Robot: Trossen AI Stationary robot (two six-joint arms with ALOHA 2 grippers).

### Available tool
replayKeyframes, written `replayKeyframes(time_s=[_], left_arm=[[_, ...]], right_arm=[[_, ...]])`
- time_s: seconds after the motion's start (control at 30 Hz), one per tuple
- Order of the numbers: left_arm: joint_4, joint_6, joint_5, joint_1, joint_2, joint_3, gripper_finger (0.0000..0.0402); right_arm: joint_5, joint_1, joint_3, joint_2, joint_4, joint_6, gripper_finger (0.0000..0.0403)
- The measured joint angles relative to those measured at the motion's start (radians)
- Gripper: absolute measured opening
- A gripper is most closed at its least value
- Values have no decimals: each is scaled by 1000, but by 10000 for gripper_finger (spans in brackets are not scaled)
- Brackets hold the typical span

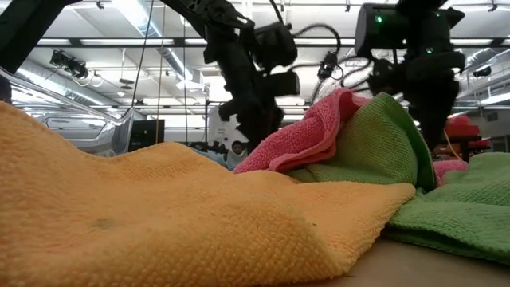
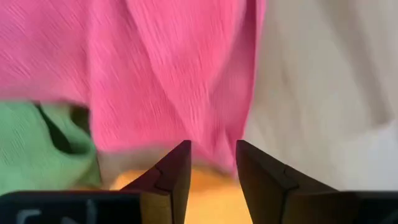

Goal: Fold microfiber towels
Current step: Fold the top pink microfiber cloth

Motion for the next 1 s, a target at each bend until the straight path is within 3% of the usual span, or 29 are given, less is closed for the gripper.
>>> replayKeyframes(time_s=[0.23,0.43,0.6,1.0], left_arm=[[1,-42,0,-15,50,1,146],[-83,-79,-5,-11,65,0,134],[-61,-103,-33,4,65,0,128],[-68,-91,-35,11,46,12,131]], right_arm=[[22,5,-49,0,247,-124,125],[-39,17,-86,0,260,-163,124],[-92,74,-113,0,332,-205,124],[-58,93,-305,1,435,-62,124]])
